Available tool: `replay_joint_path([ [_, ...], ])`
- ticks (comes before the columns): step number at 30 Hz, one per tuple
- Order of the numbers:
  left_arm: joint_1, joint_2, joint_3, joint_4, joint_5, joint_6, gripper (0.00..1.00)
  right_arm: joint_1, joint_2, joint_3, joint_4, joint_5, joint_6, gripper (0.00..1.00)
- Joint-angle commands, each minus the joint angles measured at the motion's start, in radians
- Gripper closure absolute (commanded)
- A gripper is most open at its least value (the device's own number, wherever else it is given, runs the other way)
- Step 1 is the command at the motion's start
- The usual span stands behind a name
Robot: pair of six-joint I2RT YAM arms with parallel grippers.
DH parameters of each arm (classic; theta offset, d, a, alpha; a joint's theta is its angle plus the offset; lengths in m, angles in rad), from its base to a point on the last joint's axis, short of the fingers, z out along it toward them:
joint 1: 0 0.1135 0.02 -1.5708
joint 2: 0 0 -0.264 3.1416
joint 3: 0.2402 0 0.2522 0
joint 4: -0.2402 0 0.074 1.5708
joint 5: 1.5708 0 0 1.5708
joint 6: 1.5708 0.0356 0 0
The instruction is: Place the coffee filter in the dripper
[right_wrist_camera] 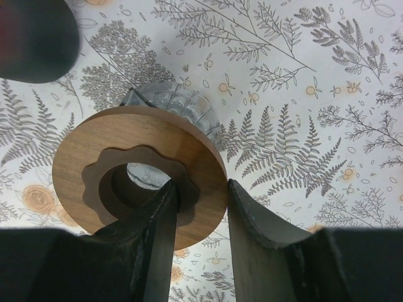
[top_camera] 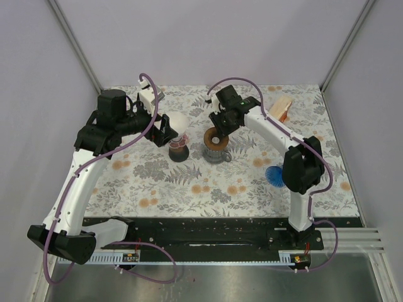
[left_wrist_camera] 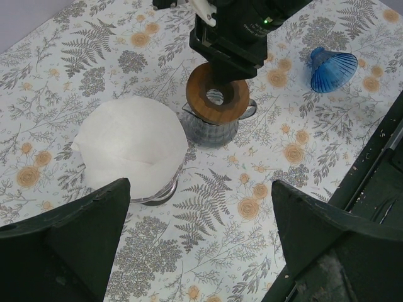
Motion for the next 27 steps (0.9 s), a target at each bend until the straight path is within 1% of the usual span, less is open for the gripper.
replay_joint_path([
  [1,0.008,-0.025,0.036,0.033,-0.009,0.012,0.03,0.006,0.035,0.036,-0.013,0.024,-0.027,1.00],
  [6,0.009,-0.029,0.033,0.033,-0.008,0.012,0.02,0.012,0.075,0.058,-0.031,0.035,-0.030,1.00],
  [8,0.009,-0.028,0.033,0.033,-0.008,0.012,0.02,0.014,0.083,0.066,-0.039,0.030,-0.032,0.95],
  [10,0.011,-0.029,0.030,0.033,-0.006,0.014,0.02,0.017,0.092,0.078,-0.051,0.035,-0.035,0.88],
  [12,0.011,-0.028,0.028,0.033,-0.009,0.014,0.02,0.020,0.090,0.079,-0.052,0.033,-0.035,0.84],
  [14,0.012,-0.028,0.028,0.031,-0.006,0.015,0.03,0.023,0.089,0.081,-0.052,0.024,-0.035,0.75],
  [16,0.014,-0.028,0.028,0.033,-0.006,0.015,0.03,0.024,0.087,0.082,-0.056,0.020,-0.036,0.59],
  [19,0.014,-0.028,0.026,0.031,-0.008,0.015,0.02,0.023,0.078,0.087,-0.063,0.016,-0.035,0.40],
  [23,0.015,-0.029,0.023,0.034,-0.006,0.018,0.02,0.024,0.023,0.081,-0.045,0.015,-0.024,0.25],
  [27,0.015,-0.028,0.022,0.039,-0.008,0.022,0.02,0.023,-0.083,0.059,0.015,0.033,0.009,0.17],
])
